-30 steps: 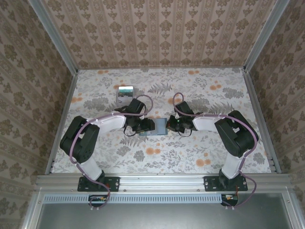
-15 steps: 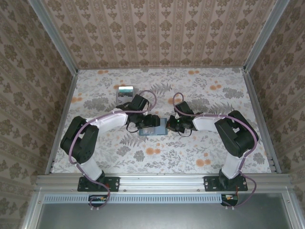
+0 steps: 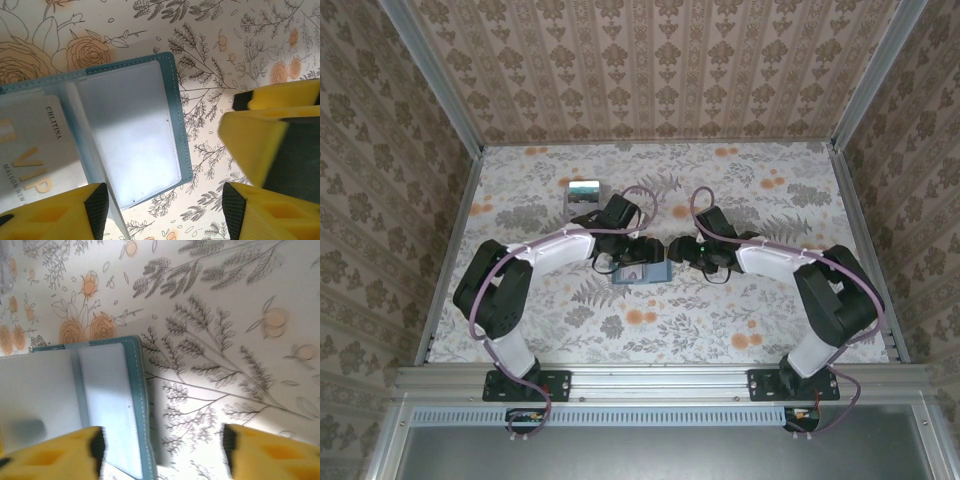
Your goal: Take the credit cards out of the card holder
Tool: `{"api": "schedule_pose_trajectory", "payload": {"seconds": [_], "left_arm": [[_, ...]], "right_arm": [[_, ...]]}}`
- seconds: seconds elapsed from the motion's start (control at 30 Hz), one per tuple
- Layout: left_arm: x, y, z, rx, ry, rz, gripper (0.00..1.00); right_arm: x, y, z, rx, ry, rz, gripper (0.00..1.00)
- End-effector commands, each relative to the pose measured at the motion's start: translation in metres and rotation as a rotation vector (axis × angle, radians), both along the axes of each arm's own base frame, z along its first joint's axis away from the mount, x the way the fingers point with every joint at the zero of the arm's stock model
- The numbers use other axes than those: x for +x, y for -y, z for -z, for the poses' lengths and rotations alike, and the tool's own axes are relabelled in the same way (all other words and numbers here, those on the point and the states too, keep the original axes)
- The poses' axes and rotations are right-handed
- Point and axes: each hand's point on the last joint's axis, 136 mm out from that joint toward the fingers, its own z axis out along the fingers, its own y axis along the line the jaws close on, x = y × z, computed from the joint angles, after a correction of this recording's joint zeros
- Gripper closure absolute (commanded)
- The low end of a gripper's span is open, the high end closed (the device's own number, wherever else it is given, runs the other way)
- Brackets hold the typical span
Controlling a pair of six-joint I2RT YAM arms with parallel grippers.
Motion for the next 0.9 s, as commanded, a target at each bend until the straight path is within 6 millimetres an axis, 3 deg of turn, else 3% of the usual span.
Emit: {"api": "schedule_pose_trajectory", "payload": {"seconds": [0.0, 0.07, 0.27, 0.3, 0.4, 0.5, 0.7, 0.87], "left_arm": [[0.001, 0.009, -0.003, -0.011, 0.008, 0.044, 0.35], [0.002, 0.01, -0.002, -0.01, 0.013, 0.046, 0.35], [0.002, 0.015, 0.001, -0.002, 0.015, 0.069, 0.35], [0.001, 0.016, 0.002, -0.001, 0.014, 0.08, 0.35], [-0.002, 0.024, 0.003, 0.011, 0.021, 0.118, 0.36], [-0.006, 0.031, 0.005, 0.025, 0.024, 0.153, 0.36], [-0.004, 0.024, 0.002, 0.033, 0.036, 0.128, 0.36], [0.006, -0.004, -0.004, 0.042, 0.058, 0.033, 0.37]], "right_arm": [[0.001, 0.024, -0.014, -0.096, 0.054, 0.04, 0.16], [0.003, 0.033, -0.024, -0.108, 0.089, 0.072, 0.01], [0.007, 0.057, -0.059, -0.164, 0.184, 0.126, 0.0], [0.009, 0.061, -0.072, -0.157, 0.217, 0.141, 0.0], [0.013, 0.082, -0.079, -0.152, 0.222, 0.222, 0.0], [0.018, 0.09, -0.083, -0.049, 0.206, 0.237, 0.0], [0.023, 0.085, -0.09, -0.029, 0.237, 0.178, 0.0], [0.022, 0.07, -0.089, -0.01, 0.213, 0.117, 0.0]]}}
